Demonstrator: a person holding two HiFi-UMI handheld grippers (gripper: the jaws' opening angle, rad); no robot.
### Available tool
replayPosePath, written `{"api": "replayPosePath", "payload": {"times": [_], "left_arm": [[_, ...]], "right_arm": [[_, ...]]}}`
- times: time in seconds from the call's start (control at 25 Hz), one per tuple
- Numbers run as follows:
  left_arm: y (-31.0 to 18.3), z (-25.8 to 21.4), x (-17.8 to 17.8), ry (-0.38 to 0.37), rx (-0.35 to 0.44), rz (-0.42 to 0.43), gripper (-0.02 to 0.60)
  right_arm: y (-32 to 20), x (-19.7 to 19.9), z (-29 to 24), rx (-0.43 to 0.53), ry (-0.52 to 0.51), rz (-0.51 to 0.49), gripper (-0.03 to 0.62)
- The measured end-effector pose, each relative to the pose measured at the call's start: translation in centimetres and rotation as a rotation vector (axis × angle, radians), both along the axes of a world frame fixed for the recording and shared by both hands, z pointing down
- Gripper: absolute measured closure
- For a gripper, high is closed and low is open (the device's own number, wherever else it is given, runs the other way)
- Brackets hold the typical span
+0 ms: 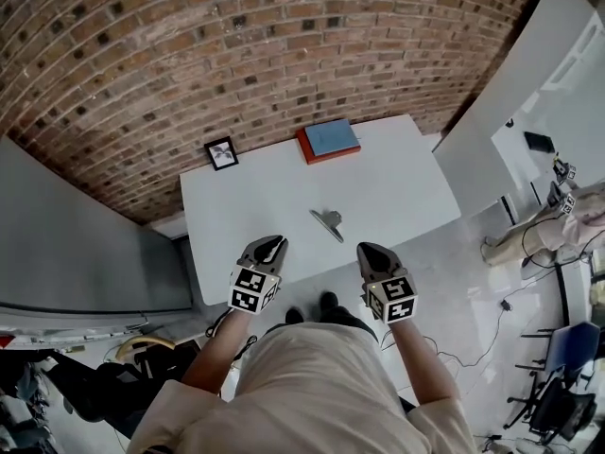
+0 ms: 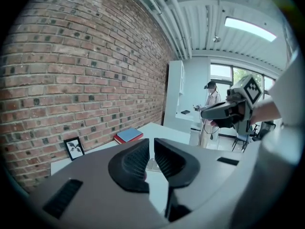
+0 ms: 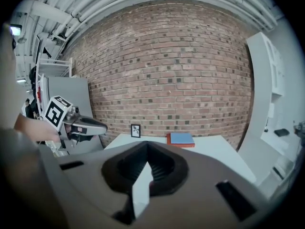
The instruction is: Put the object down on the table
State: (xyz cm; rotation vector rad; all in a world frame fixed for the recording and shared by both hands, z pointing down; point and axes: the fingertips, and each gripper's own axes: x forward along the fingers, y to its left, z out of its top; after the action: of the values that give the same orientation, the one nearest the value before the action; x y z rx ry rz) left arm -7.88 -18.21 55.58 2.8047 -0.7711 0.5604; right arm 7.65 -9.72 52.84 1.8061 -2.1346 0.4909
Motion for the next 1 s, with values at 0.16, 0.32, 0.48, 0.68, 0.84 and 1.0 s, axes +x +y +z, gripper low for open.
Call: {"api": "replayPosePath", "payload": {"times": [0.16,0.32,0.48,0.68,0.84,1.0], "left_arm": [[0.4,-1.2,0.3,0.026,0.011,-0.005,0.573],[0.5,-2.9,0.9,0.042,0.032,-0.022,0.588],[1.0,-4.5,1.7,0.079,0.042,-0.061,0.588],[2.2,-5.7,3.4,0.125,0.044,-0.088,0.588],[2.5,-6.2,3.8,0.145,0.034,-0.112,0.588],[2.7,-6.8,4.7,0.149,0.04,-0.11,0.588]], "right_arm": [[1.1,0.9,-1.1,0.02,0.018,0.0,0.592],[1.3,2.1,-2.5,0.049,0.023,-0.017,0.592],[1.4,3.4,-3.8,0.069,0.001,-0.03,0.592],[1.8,5.5,-5.1,0.1,-0.009,-0.034,0.592],[1.7,6.3,-5.8,0.123,-0.002,-0.043,0.592],[1.5,7.1,-6.6,0.136,-0.008,-0.049,0.592]]}}
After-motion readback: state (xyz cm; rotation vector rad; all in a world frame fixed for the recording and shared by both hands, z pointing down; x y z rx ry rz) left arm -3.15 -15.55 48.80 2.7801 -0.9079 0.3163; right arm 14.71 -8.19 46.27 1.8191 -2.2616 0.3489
